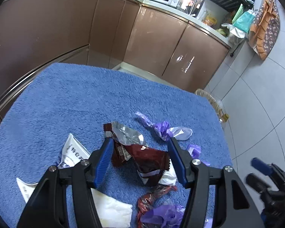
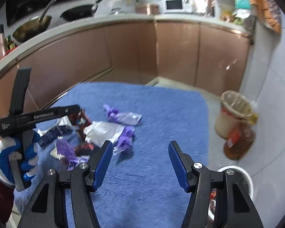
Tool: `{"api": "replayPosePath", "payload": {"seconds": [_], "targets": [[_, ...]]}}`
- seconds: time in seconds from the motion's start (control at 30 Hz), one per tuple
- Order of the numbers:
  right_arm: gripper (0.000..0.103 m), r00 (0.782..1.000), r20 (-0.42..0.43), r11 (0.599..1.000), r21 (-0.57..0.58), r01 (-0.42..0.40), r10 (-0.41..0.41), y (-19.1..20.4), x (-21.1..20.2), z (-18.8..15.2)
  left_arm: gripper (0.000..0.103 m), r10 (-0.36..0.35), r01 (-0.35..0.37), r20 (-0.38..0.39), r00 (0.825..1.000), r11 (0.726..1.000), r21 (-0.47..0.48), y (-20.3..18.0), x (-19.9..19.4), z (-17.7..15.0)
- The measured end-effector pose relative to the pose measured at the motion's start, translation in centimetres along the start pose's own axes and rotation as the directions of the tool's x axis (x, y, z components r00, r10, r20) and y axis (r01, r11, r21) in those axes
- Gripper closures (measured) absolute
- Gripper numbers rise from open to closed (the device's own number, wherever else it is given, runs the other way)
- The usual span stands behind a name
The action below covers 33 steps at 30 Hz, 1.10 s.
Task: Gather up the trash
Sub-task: 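Grasp a brown chocolate wrapper with the left tool while the right tool grasps purple wrappers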
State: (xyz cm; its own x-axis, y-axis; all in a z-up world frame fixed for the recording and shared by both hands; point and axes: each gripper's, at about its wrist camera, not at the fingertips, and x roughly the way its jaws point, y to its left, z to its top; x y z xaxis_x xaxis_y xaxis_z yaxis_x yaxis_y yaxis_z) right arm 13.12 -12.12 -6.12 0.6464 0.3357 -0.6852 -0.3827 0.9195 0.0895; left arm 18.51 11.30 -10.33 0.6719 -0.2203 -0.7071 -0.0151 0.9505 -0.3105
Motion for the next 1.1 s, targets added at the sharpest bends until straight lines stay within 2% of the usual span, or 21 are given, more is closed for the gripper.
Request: {"api": "replayPosePath", "payload": {"seconds": [0.13,0.43,0.63,0.7,0.9,1.1], "targets": [[0.045,0.997,-0.054,0.999,-0.003,-0.05,0.05,0.6,3.2,0.1,0.047,-0.011,0.011,-0.021,1.0,1.0,-0.003,0.3,1.1,-0.2],[0.047,0.985,-0.139,0.994,-0.012,-0.106,0.103,1.3,8.7,0.2,0.066,-0.041,0.04,-0.05,0.998,0.999,-0.017,1.0,2.1,-0.7],[0.061,0.978,-0.171,0.993,0.004,-0.122,0.121,0.8,10.6,0.0,0.075,-0.049,0.048,-0.049,0.998,0.999,-0.022,0.9,1.9,-0.9],[0.072,0.975,-0.18,0.991,0.004,-0.131,0.13,0.8,11.0,-0.1,0.078,-0.046,0.046,-0.045,0.998,0.999,-0.016,0.9,1.8,-0.9],[0.073,0.978,-0.16,0.991,0.003,-0.136,0.134,0.6,10.1,-0.4,0.09,-0.044,0.044,-0.009,0.999,0.999,-0.01,0.7,0.1,-0.8],[0.073,0.988,-0.109,0.994,0.018,-0.11,0.111,-0.2,5.9,-0.9,0.09,-0.058,0.058,0.04,0.998,0.998,-0.009,0.4,-2.6,-0.5]]}}
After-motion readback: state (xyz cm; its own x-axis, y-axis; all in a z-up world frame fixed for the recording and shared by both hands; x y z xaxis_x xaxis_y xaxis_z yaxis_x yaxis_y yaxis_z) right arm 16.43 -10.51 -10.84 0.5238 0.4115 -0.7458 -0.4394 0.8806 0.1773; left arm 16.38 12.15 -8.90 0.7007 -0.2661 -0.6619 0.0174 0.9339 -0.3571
